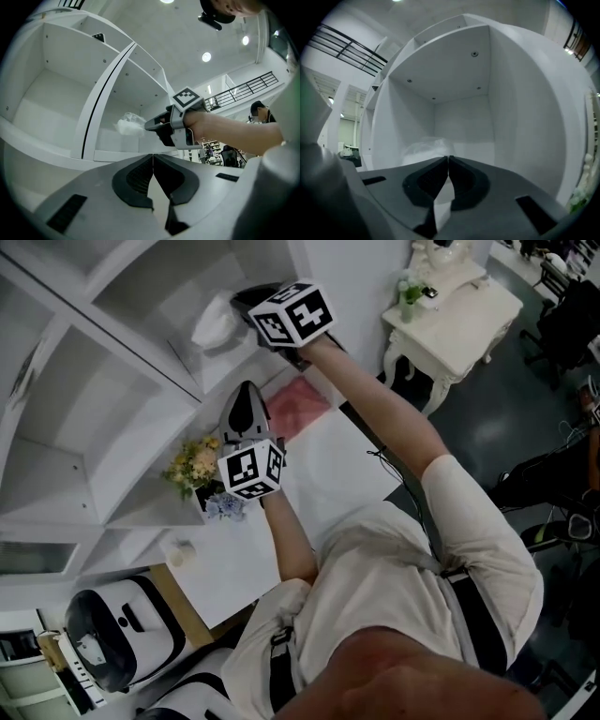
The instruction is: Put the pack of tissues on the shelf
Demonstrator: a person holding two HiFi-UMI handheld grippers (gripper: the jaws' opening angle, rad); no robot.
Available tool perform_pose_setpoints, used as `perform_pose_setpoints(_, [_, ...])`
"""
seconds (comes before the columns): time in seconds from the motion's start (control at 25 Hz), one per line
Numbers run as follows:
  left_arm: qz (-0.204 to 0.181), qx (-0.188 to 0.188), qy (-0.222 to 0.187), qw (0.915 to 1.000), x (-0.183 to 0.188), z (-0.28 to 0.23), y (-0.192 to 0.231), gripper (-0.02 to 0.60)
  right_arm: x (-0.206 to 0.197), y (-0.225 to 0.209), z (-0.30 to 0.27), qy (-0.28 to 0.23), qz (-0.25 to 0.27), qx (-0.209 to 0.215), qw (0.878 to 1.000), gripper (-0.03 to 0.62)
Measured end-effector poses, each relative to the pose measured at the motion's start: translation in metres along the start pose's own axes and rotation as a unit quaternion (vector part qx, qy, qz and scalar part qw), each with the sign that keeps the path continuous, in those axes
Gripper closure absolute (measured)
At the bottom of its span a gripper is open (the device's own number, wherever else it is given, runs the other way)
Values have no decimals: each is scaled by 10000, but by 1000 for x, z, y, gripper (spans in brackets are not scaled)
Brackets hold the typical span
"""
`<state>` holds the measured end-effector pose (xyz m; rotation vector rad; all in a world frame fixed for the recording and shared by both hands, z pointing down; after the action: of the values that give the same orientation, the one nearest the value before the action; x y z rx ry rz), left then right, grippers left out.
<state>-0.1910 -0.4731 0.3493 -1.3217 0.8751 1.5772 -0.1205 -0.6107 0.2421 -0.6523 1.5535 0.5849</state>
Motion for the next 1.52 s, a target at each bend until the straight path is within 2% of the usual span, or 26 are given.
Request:
perform_pose_setpoints(0.2, [-11,-161,-29,9999,0,-10,-6,571,6,0,-42,761,571,-106,9954,523])
perform_pose_setpoints(0.36, [14,-230,-77,9997,1,-11,-10,571,-10,4,-60,1505,1192,13,9814,523])
perform_pose_setpoints(0.64, [29,-188,-125,9997,1,-11,-3,571,-34,3,-56,2088,1616,456,9634,523])
perform_pose_setpoints(0.88, [88,-224,-137,9996,-1,-11,-9,571,-40,10,-49,2208,1506,721,9609,518])
perform_pose_setpoints(0.96, [106,-208,-120,9997,-1,-10,-11,571,-41,14,-48,2229,1470,848,9600,415])
perform_pose_setpoints(1.08, [94,-176,-82,9998,-2,-5,-15,571,-39,17,-43,2100,1287,960,9644,348])
perform_pose_setpoints(1.24, [51,-125,-62,9999,-2,2,-13,571,-33,14,-32,1773,1076,916,9740,321])
perform_pose_setpoints(1.52, [-33,208,-89,9997,4,22,9,571,-29,23,-1,1059,1000,791,9862,319])
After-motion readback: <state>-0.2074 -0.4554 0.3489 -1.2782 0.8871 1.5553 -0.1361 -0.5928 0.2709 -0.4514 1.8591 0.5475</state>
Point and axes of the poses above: the fingertips, and each gripper's own axes: z backward along the fingers, y to its left, x out of its top, the point moved 4 cm from there along z, backward along the fingers, and after that the axes turned 1 degree about -x, right-handed, at the moved point
